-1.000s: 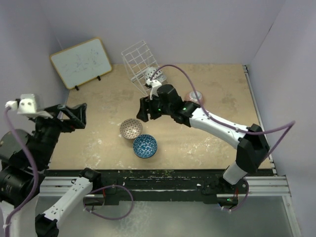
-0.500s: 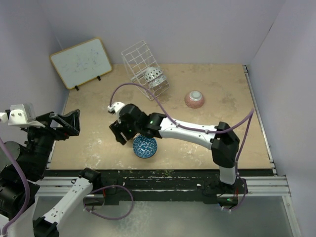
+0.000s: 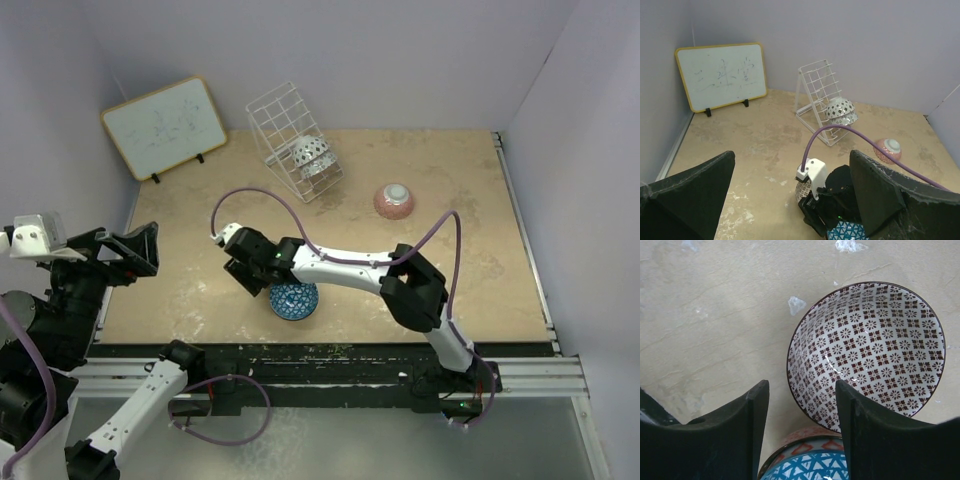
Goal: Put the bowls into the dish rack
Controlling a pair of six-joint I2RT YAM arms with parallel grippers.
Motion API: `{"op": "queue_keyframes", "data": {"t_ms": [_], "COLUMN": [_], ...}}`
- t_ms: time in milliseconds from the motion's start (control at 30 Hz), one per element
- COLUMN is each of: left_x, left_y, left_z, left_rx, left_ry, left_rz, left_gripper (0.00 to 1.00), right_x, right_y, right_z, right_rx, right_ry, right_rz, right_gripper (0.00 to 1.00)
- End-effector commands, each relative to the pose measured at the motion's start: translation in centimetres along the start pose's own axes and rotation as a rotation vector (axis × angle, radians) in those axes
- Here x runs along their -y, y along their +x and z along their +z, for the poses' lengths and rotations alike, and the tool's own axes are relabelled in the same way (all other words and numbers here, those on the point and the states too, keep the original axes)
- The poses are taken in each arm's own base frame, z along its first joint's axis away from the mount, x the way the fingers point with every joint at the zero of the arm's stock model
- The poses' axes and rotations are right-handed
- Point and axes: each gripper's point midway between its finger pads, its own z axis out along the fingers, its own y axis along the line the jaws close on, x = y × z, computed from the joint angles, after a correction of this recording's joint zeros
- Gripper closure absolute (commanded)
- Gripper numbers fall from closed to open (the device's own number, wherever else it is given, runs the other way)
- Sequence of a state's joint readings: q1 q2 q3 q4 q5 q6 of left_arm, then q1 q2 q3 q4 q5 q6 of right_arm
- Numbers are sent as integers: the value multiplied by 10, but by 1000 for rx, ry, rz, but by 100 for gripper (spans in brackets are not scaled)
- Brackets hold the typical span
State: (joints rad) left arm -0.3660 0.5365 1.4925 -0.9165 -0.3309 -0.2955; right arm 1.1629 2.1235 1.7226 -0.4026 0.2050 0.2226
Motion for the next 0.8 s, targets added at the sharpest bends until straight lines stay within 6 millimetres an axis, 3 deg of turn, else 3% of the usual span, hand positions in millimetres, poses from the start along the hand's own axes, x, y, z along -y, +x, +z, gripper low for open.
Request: {"op": "queue_keyframes", "data": {"t_ms": [0, 200, 333, 467, 667, 767], "left_x": [-4, -6, -6, -8, -10, -13], "left_y": [-10, -9, -7, -7, -6, -5], "left_z": [-5, -6, -6, -9, -12, -14], "left_rx": [32, 30, 25, 28, 28, 28], "left_ry": [-18, -24, -25, -30, -35, -44], "left_rz": [3, 1, 0, -3, -2, -1], "left_gripper": [1, 1, 1, 1, 1, 1], "right_x": [8, 7, 6, 6, 5, 6], "right_y": [-24, -21, -17, -18, -20, -21], "right_z": [-5, 4, 10, 12, 17, 18], "right_rx": [61, 58, 46, 54, 51, 52], "right_ry": [45, 43, 45, 50, 48, 55], "right_rz": [-19, -23, -28, -24, -34, -30], "right_gripper": [47, 57, 58, 71, 72, 84]}}
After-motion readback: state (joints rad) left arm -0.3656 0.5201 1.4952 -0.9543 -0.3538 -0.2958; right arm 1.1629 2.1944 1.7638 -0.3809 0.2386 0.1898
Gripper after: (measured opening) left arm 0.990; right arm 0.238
